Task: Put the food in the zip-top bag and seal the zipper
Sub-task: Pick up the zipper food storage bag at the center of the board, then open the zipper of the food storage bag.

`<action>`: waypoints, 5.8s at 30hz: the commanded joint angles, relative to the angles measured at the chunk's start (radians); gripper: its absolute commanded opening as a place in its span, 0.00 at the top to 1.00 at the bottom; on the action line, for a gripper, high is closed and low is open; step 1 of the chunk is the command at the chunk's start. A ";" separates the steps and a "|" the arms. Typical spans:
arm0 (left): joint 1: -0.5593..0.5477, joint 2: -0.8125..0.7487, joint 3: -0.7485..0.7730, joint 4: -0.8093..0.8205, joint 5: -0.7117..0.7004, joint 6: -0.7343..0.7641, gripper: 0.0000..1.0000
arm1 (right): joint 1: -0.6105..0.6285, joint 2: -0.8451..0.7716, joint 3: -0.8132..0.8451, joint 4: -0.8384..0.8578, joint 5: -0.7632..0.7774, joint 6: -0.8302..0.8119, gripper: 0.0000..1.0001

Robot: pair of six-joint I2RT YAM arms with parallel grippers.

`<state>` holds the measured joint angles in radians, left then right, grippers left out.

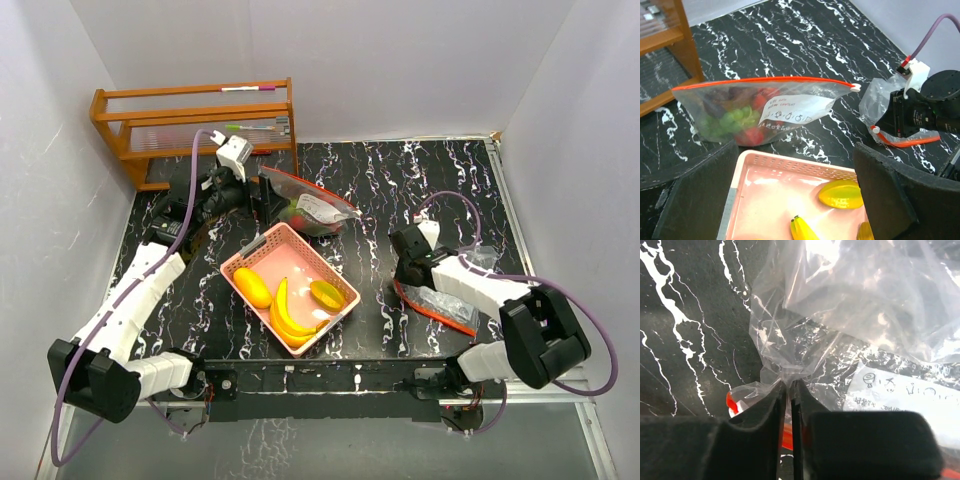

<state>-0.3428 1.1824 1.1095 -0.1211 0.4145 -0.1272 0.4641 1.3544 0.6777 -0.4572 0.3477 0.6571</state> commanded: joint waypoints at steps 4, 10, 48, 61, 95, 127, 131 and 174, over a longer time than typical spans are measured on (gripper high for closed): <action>-0.014 -0.028 -0.022 0.128 0.118 -0.001 0.03 | 0.000 -0.153 0.092 0.039 0.082 0.031 0.92; -0.054 -0.024 -0.050 0.225 0.169 -0.031 0.03 | -0.027 -0.323 0.223 0.094 0.088 0.117 0.92; -0.578 0.245 -0.219 0.893 -0.273 0.139 0.03 | -0.031 -0.487 0.400 0.213 -0.203 0.316 0.92; -0.589 0.268 -0.200 0.909 -0.289 0.143 0.09 | -0.030 -0.554 0.380 0.163 -0.195 0.320 0.92; -0.583 0.216 -0.238 0.983 -0.218 0.133 1.00 | -0.031 -0.586 0.396 0.084 -0.216 0.287 0.92; -0.578 0.181 -0.184 0.810 -0.209 -0.041 1.00 | -0.030 -0.496 0.458 0.020 -0.612 -0.165 0.28; -0.578 0.208 -0.149 0.771 -0.190 -0.068 1.00 | -0.028 -0.495 0.410 0.108 -0.635 -0.159 0.30; -0.579 0.269 -0.088 0.782 -0.110 -0.127 1.00 | -0.022 -0.331 0.468 0.135 -0.449 -0.131 0.64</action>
<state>-0.9241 1.4528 0.9764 0.6060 0.2745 -0.2440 0.4393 1.0035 1.0889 -0.3985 -0.1043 0.5186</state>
